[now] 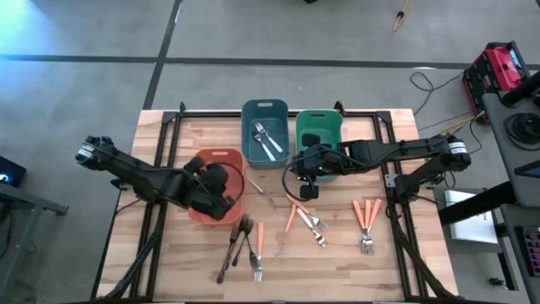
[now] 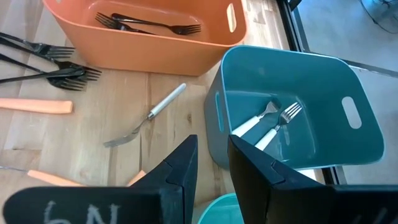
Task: Sort silverware by color (type)
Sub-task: Put the orange fork into the green bin
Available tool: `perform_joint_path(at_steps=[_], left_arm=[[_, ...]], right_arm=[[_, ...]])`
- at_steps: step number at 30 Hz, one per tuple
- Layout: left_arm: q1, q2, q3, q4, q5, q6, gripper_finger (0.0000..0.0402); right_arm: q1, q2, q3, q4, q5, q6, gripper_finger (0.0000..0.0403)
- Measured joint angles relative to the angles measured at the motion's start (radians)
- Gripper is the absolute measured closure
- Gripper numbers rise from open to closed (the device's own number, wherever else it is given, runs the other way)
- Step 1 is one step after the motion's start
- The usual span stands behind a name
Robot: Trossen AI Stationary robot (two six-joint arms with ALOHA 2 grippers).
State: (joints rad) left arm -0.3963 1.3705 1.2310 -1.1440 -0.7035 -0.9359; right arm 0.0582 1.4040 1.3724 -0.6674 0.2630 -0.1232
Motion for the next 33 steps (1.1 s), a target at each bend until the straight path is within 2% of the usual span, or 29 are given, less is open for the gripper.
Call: perform_joint_path(at_steps=[5, 10, 21, 28, 33], left_arm=[[-0.056, -0.009, 0.009, 0.067, -0.039, 0.225, 0.0388], [-0.105, -0.067, -0.056, 0.224, -0.049, 0.358, 0.0395], [-0.120, -0.330, -0.366, 0.703, -0.044, 0.571, 0.0401], [-0.119, -0.463, -0.563, 1.044, 0.072, 0.756, 0.0401], [-0.119, -0.524, -0.658, 1.202, 0.110, 0.848, 0.0401]], right_arm=[[0.000, 0.000, -0.001, 0.000, 0.000, 0.004, 0.0323], [0.000, 0.000, -0.011, 0.004, 0.000, 0.009, 0.0323], [0.000, 0.000, -0.059, 0.056, 0.000, 0.008, 0.0323], [0.000, 0.000, -0.061, 0.083, 0.000, 0.009, 0.0323], [0.000, 0.000, -0.064, 0.083, 0.000, 0.020, 0.0323]])
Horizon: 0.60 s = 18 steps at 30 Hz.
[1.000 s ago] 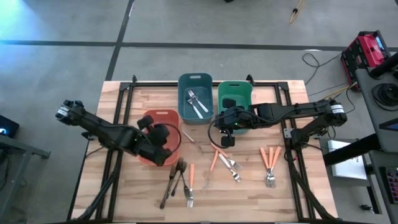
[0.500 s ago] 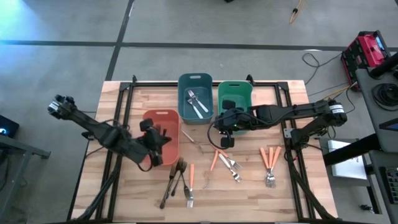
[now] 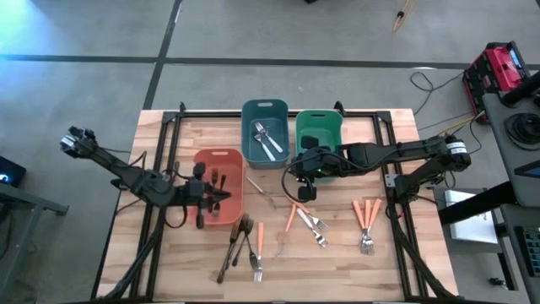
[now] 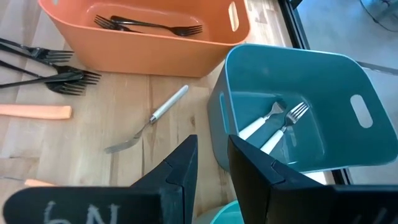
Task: Sort silverware by color (type)
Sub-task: Put the orange fork into the green bin
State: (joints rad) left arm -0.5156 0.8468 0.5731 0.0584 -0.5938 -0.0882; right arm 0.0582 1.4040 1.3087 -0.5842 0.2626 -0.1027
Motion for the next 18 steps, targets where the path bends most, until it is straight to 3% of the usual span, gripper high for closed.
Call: perform_joint_path(at_steps=[18], left_arm=[[0.000, -0.087, -0.113, 0.017, 0.005, -0.002, 0.0402]], right_arm=[[0.002, 0.000, -0.006, 0.024, -0.003, 0.061, 0.0323]])
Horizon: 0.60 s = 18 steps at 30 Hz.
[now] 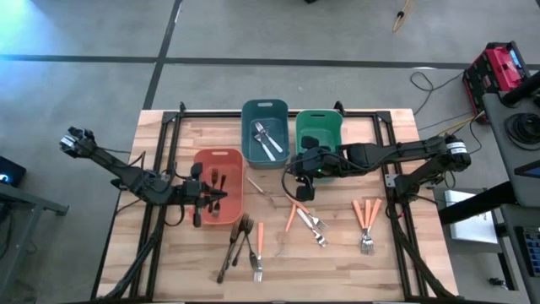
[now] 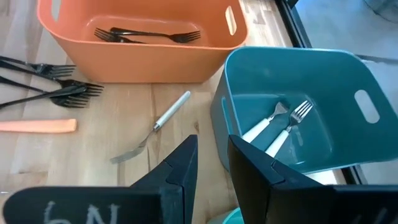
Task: Sort silverware by color (type)
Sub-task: Put the orange fork into the green bin
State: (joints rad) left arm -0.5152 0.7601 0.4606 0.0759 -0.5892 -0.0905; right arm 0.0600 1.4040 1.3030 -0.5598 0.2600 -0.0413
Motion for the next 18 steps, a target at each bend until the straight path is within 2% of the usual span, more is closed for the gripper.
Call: perform_joint_path(at_steps=[11, 18], left_arm=[[0.004, 0.005, 0.001, 0.001, -0.002, 0.029, 0.0401], [0.027, 0.006, 0.002, 0.001, -0.005, 0.081, 0.0401]], right_arm=[[0.000, 0.000, -0.013, -0.011, -0.002, 0.108, 0.0323], [0.001, 0.000, -0.014, -0.013, -0.005, 0.254, 0.0323]])
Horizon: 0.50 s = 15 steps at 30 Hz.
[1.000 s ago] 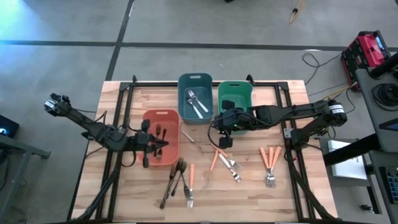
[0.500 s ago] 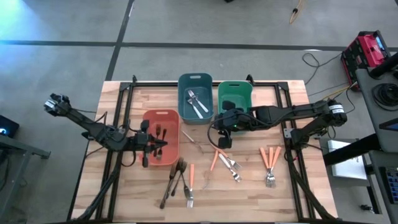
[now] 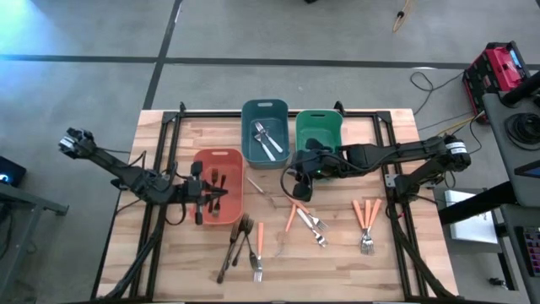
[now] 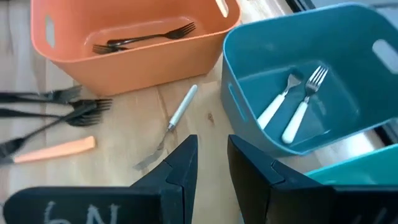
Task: Sort silverware by color (type)
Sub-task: Put the orange fork into the green bin
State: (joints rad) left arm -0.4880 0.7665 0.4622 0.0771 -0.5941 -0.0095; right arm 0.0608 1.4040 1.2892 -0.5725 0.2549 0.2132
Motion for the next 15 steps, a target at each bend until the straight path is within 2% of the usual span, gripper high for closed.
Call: perform_joint_path(at_steps=[8, 15], left_arm=[[0.027, -0.035, 0.001, 0.002, 0.000, 0.204, 0.0401], [0.098, -0.093, 0.028, 0.008, -0.001, 0.357, 0.0401]], right_arm=[[0.023, 0.014, 0.006, -0.013, -0.076, 0.188, 0.0323], [0.058, 0.015, 0.011, -0.118, -0.081, 0.395, 0.0323]])
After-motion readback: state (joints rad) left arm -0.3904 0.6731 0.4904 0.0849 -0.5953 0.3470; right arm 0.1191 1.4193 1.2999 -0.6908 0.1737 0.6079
